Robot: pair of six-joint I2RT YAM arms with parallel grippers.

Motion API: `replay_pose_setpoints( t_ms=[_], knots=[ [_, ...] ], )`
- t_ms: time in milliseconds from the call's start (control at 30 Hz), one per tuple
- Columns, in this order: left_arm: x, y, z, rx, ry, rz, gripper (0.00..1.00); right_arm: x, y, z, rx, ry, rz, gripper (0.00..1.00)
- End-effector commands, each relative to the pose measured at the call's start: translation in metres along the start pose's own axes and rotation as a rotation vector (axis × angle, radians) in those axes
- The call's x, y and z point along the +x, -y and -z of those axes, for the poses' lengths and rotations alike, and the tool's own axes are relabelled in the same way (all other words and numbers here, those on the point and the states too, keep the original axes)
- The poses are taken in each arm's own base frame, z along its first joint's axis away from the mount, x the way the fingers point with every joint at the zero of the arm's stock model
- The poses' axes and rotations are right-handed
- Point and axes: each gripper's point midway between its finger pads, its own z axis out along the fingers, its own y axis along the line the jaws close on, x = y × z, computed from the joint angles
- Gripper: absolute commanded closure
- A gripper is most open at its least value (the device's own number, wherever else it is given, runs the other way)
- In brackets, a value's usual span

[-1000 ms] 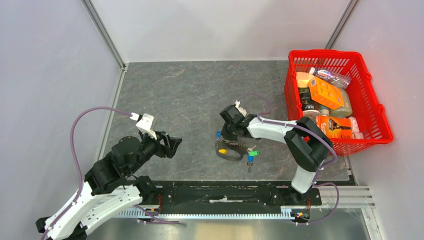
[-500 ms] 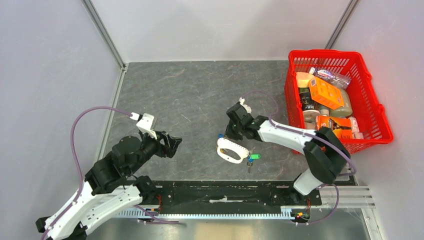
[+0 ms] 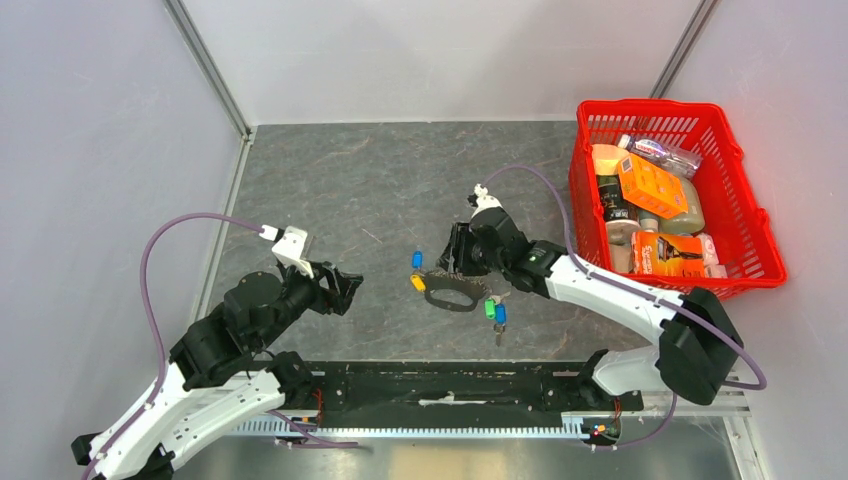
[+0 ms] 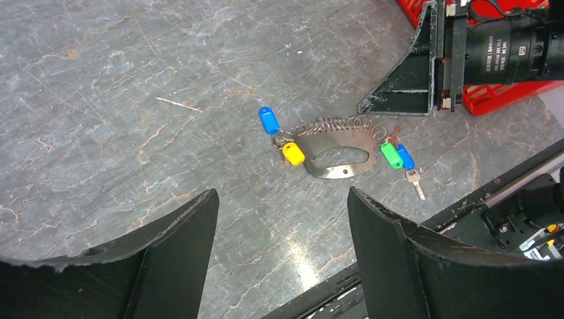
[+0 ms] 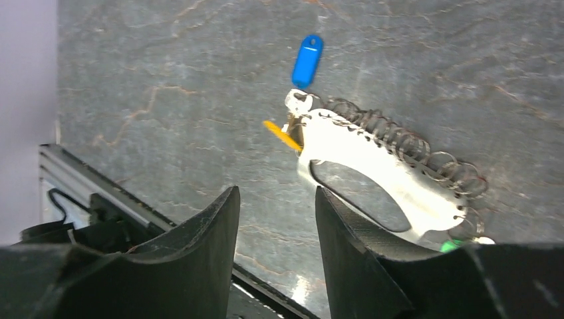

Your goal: Put the keys on the keyring

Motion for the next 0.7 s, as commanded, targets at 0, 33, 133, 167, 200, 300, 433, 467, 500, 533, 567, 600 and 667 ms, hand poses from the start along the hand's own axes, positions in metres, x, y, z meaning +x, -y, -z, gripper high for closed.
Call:
replay_pose_setpoints(
  t_ms=[0, 33, 133, 167, 200, 300, 433, 467, 500, 533, 567, 600, 667],
  knots=[
    [-0.002, -0.004, 0.0, -0.015, 0.011, -0.025, 0.22, -0.006, 0.017, 0.0, 0.087, 0.031, 0.028, 0.46],
    [-0.002, -0.004, -0.001, -0.014, 0.01, -0.024, 0.22, -0.006, 0.018, -0.001, 0.097, 0.029, 0.026, 0.45],
    [-0.002, -0.004, -0.001, -0.015, 0.006, -0.025, 0.22, -0.009, 0.015, -0.008, 0.119, 0.013, 0.012, 0.46],
    [-0.002, -0.004, -0.002, -0.017, 0.004, -0.027, 0.22, -0.009, 0.015, -0.012, 0.124, 0.003, 0.007, 0.46],
    [-0.001, -0.004, -0.002, -0.016, 0.002, -0.027, 0.22, -0.008, 0.015, -0.016, 0.129, -0.006, 0.0, 0.46],
    [-0.001, -0.004, -0.002, -0.019, 0.0, -0.028, 0.22, -0.002, 0.016, -0.029, 0.147, -0.04, -0.022, 0.48],
    [-0.001, -0.004, -0.003, -0.018, -0.001, -0.029, 0.22, 0.005, 0.018, -0.045, 0.166, -0.073, -0.074, 0.51],
    [0.0, -0.004, -0.003, -0.018, -0.002, -0.029, 0.22, 0.006, 0.019, -0.049, 0.17, -0.08, -0.092, 0.51],
    [0.0, -0.003, -0.003, -0.015, -0.005, -0.03, 0.22, 0.007, 0.018, -0.053, 0.164, -0.085, -0.108, 0.51],
    [0.0, -0.003, -0.003, -0.014, -0.004, -0.03, 0.22, 0.007, 0.017, -0.057, 0.163, -0.086, -0.125, 0.51],
    [0.0, -0.003, -0.003, -0.014, -0.004, -0.03, 0.22, 0.007, 0.018, -0.06, 0.169, -0.085, -0.139, 0.51],
    [0.0, -0.003, -0.003, -0.013, -0.005, -0.03, 0.22, 0.007, 0.018, -0.063, 0.17, -0.086, -0.152, 0.51],
    [-0.001, -0.003, -0.003, -0.013, -0.003, -0.03, 0.22, 0.006, 0.017, -0.068, 0.174, -0.082, -0.172, 0.52]
  ],
)
